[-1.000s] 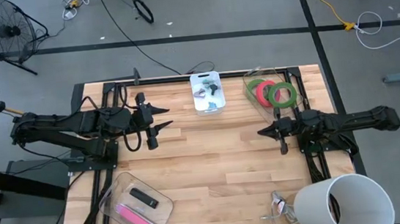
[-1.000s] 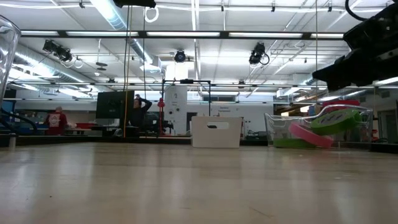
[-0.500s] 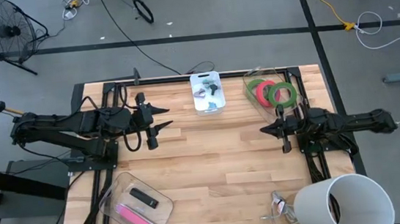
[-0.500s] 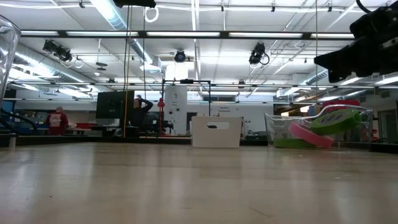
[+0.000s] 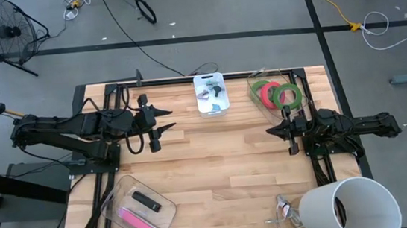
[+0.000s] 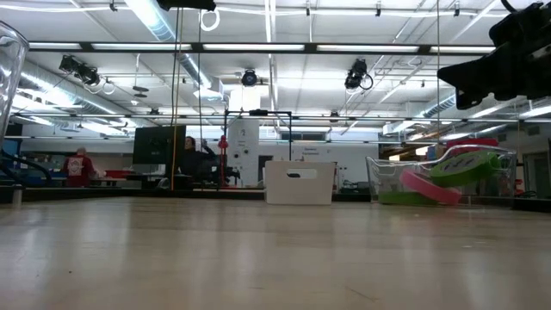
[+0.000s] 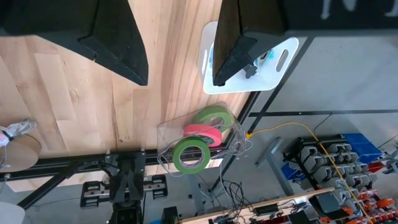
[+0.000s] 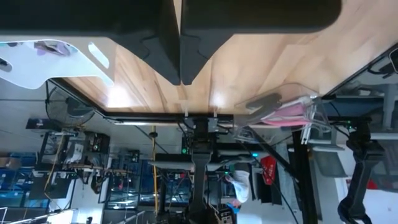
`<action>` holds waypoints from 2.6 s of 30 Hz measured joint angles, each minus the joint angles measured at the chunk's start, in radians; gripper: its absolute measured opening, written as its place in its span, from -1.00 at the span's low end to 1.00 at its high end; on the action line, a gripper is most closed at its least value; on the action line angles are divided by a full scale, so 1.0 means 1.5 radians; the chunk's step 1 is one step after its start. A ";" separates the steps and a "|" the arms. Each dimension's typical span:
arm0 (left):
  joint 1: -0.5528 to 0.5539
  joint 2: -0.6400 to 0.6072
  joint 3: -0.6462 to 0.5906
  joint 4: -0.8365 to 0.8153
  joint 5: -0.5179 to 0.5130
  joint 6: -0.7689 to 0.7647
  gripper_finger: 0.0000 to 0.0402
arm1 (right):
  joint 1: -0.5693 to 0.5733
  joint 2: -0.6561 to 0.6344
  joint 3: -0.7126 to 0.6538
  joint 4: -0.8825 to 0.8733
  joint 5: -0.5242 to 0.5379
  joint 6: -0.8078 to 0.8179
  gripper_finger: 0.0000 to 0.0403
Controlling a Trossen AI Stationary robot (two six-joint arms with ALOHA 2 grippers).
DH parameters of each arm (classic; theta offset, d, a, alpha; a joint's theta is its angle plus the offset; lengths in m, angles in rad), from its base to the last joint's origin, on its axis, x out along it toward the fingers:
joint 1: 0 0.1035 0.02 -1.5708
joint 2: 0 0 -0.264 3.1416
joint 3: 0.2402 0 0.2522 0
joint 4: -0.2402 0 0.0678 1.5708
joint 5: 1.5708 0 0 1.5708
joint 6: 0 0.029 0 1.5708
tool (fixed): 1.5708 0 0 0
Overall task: Pick and place Stapler, Stapler remover, tape
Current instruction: Return to Home Position
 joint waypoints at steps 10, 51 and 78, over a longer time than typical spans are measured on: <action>0.000 0.000 0.000 0.000 0.000 0.000 -0.09 | 0.000 0.000 0.000 0.000 0.000 0.036 -0.91; 0.000 0.000 0.000 0.000 0.000 0.000 -0.09 | 0.000 0.000 0.000 0.000 0.000 0.035 -0.90; 0.000 0.000 0.000 0.000 -0.006 0.013 -0.09 | 0.000 0.000 0.000 0.000 0.000 0.035 -0.90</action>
